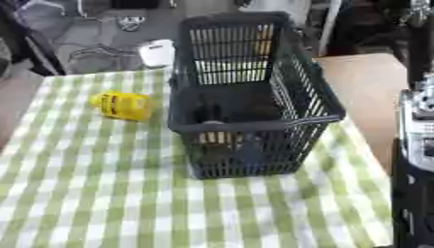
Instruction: Pick up objects on the table and place them in the box.
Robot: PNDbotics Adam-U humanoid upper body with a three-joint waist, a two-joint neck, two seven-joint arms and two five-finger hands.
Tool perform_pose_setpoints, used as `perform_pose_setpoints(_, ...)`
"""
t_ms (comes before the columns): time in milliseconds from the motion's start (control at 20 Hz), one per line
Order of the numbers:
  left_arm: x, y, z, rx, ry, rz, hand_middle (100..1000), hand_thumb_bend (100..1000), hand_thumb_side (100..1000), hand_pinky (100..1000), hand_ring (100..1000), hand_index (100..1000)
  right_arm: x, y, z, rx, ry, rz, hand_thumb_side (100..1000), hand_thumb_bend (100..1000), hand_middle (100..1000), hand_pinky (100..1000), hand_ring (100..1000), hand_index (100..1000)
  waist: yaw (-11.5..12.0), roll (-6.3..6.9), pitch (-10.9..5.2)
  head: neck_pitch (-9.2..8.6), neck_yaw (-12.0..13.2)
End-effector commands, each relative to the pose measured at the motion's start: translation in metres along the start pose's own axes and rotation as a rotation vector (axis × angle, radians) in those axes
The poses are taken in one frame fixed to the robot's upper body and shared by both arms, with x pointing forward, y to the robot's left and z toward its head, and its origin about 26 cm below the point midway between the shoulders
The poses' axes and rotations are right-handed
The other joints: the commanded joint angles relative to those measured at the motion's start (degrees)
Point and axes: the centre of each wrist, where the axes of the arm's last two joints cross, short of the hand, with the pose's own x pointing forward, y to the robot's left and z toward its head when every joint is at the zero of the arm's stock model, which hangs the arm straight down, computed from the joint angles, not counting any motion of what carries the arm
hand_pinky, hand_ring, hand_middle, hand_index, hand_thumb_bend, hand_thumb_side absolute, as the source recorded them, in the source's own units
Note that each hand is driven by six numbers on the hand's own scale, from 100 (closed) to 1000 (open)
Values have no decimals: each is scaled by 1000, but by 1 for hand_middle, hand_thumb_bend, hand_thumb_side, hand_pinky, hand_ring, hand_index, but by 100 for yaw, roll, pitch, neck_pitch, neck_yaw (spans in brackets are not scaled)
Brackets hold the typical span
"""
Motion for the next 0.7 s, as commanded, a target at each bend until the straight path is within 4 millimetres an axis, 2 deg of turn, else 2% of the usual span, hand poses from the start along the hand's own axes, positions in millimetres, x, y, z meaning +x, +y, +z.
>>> perform_pose_setpoints(50, 8, 18, -8, 14, -42, -51, 495, 475, 125, 719, 661, 679, 9, -7, -8, -5, -41, 12, 551, 100, 730, 506, 675, 794, -4, -46, -92, -61, -24)
perform_pose_setpoints(700, 13, 26, -17, -20, -83, -92, 515, 510, 104, 737, 680, 697, 8, -6, -8, 1, -40, 11, 552, 100, 730, 506, 675, 794, -11, -50, -102, -69, -29)
